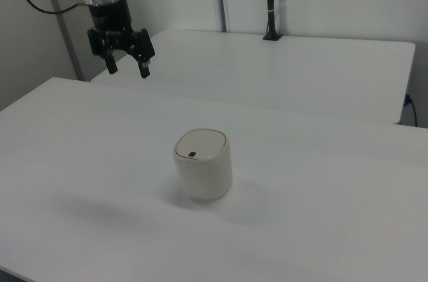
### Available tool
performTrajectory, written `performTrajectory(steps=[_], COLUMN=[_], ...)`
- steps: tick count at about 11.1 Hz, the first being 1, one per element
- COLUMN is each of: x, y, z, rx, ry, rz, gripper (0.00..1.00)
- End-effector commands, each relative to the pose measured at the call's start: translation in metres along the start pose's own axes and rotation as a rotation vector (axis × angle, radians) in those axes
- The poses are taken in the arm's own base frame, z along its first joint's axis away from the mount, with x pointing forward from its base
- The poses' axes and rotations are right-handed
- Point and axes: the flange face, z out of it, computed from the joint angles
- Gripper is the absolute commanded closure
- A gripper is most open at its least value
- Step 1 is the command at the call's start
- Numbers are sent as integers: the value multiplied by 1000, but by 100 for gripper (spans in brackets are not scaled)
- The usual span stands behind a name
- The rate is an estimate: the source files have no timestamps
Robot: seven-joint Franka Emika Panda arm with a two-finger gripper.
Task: Open the trash bin
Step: 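Move the gripper down toward the cream trash bin's lid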
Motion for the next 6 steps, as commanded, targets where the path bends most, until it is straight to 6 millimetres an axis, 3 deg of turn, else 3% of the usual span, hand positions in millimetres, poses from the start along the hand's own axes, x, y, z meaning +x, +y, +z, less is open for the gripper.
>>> performTrajectory(steps=[1, 6], x=[-13, -14], y=[10, 14], z=[-4, -5], rx=[-5, -3], ry=[4, 2], rz=[38, 46], gripper=[0, 0])
